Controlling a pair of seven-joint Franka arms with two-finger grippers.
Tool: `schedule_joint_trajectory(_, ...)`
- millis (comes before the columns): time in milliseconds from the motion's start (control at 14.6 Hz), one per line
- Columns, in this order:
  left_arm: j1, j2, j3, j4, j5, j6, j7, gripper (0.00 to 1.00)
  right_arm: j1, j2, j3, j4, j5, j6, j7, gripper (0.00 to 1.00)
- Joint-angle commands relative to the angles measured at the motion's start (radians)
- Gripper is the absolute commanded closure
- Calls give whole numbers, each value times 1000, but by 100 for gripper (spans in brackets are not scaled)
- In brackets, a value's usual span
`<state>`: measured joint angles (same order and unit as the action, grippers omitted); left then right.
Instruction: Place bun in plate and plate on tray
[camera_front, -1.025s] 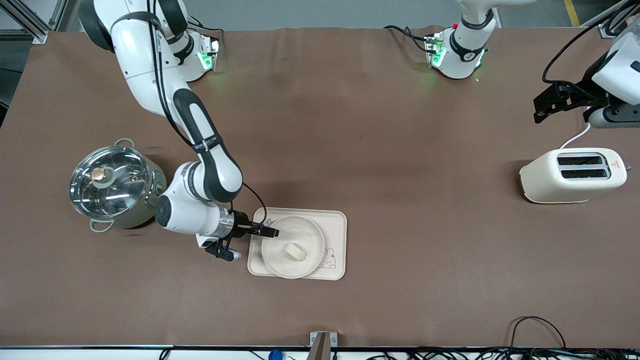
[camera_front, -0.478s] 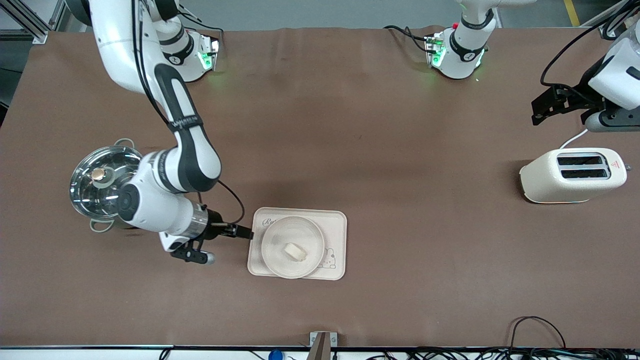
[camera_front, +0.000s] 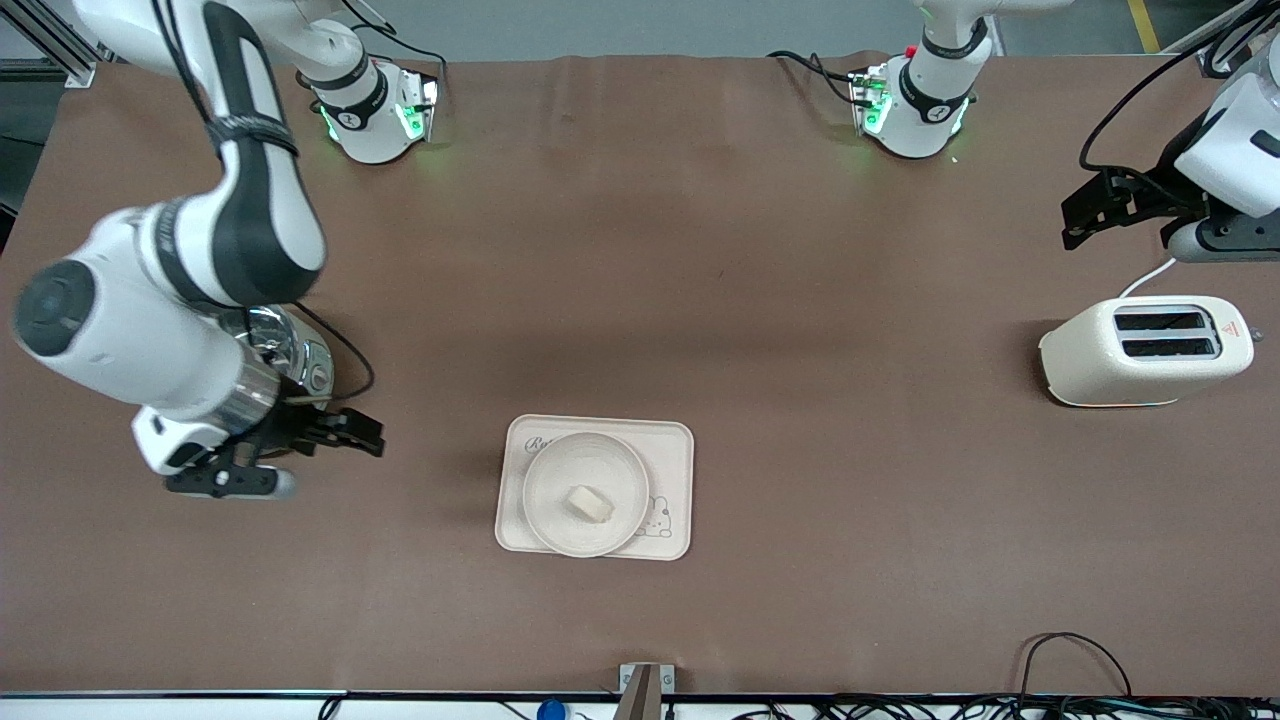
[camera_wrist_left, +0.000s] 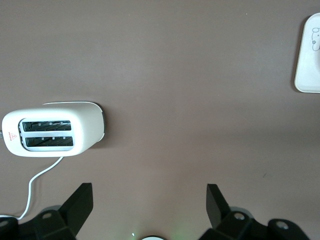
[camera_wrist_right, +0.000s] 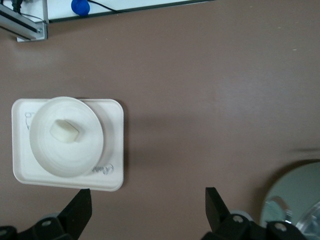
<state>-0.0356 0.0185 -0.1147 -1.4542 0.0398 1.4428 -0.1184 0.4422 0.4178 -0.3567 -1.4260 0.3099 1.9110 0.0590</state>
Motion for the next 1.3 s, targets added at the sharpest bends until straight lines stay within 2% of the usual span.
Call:
schedule_joint_trajectory(0, 0, -14, 1, -2, -14, -7, 13, 0, -46, -92, -5, -39, -67, -56, -97, 0)
schedule_joint_trajectory(273, -3, -11, 1, -2, -3, -8, 11, 0, -143, -223, 8, -45, -115, -205, -143, 0)
schedule_joint_trajectory(410, -4, -9, 1, 2, -6, -8, 11, 0, -180, -296, 19, -73, -172, -254, -152, 0)
schedule_joint_trajectory(547, -10, -6, 1, 14, -6, -7, 11, 0, -270, -348, 89, -77, -202, -300, -189, 0)
schedule_joint_trajectory(752, -10, -6, -9, 14, -6, -7, 13, 0, -471, -434, 292, -77, -279, -401, -217, 0)
schedule_joint_trajectory(820, -10, -8, -16, 15, -8, -8, 13, 0, -508, -456, 329, -77, -282, -433, -217, 0)
schedule_joint_trajectory(1025, -10, -8, -37, 15, -6, -8, 11, 0, -519, -461, 344, -76, -287, -440, -219, 0)
schedule_joint_trajectory(1161, -9, -9, -39, 15, -12, -8, 11, 0, -537, -462, 386, -76, -305, -435, -215, 0)
schedule_joint_trajectory(1230, -6, -11, -40, 15, -15, -8, 13, 0, -531, -461, 387, -76, -322, -432, -212, 0)
